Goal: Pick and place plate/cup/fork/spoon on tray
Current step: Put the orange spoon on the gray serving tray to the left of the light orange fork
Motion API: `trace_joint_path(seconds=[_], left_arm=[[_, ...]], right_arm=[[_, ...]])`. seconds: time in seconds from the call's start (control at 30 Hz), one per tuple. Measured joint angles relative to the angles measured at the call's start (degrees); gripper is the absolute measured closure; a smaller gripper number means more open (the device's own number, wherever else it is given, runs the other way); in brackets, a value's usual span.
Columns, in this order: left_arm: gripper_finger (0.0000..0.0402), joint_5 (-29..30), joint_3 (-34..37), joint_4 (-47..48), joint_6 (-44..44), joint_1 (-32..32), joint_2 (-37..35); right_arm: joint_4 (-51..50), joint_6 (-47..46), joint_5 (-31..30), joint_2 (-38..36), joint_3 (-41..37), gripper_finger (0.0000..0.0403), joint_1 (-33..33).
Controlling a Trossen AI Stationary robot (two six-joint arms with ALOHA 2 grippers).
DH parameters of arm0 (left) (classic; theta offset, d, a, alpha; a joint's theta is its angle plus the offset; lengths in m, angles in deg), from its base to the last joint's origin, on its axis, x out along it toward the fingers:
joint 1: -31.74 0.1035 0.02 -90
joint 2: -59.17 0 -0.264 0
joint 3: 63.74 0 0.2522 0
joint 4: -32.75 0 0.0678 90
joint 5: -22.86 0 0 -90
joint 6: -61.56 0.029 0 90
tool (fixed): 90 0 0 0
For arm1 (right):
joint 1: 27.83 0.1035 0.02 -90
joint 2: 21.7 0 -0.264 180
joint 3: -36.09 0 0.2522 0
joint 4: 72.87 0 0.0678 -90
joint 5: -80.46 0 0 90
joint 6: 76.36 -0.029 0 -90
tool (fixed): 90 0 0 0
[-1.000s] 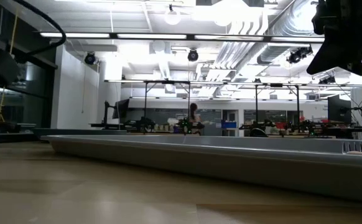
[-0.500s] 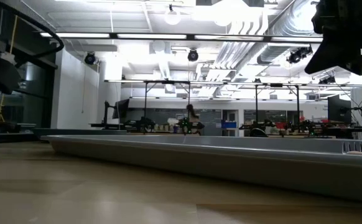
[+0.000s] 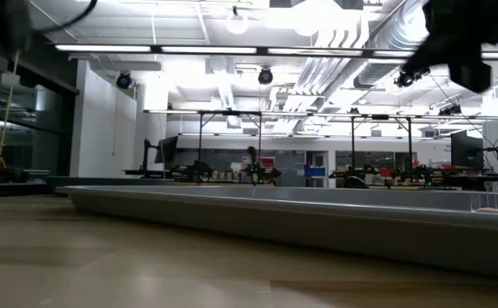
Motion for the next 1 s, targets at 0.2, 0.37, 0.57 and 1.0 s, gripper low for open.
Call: trace_joint_path(seconds=[0.2,0.37,0.57,1.0], left_arm=[[0.04,3.42,-12.69,7.98,7.18,10.36,1.58],[0.04,7.58,-23.44,12.78,20.5,22.86,11.1],[0.0401,7.55,-36.34,14.2,39.42,34.16,25.09],[0.0401,7.58,-56.34,16.74,59.59,40.8,43.52]], right_arm=[[18.59,7.51,-1.15,1.22,0.0,0.039,-1.3],[29.26,8.72,5.36,5.1,0.03,0.0331,-6.58],[30.13,8.49,23.14,13.96,4.9,0.024,-13.42],[15.89,15.47,33.17,30.63,20.8,0.0221,-19.61]])
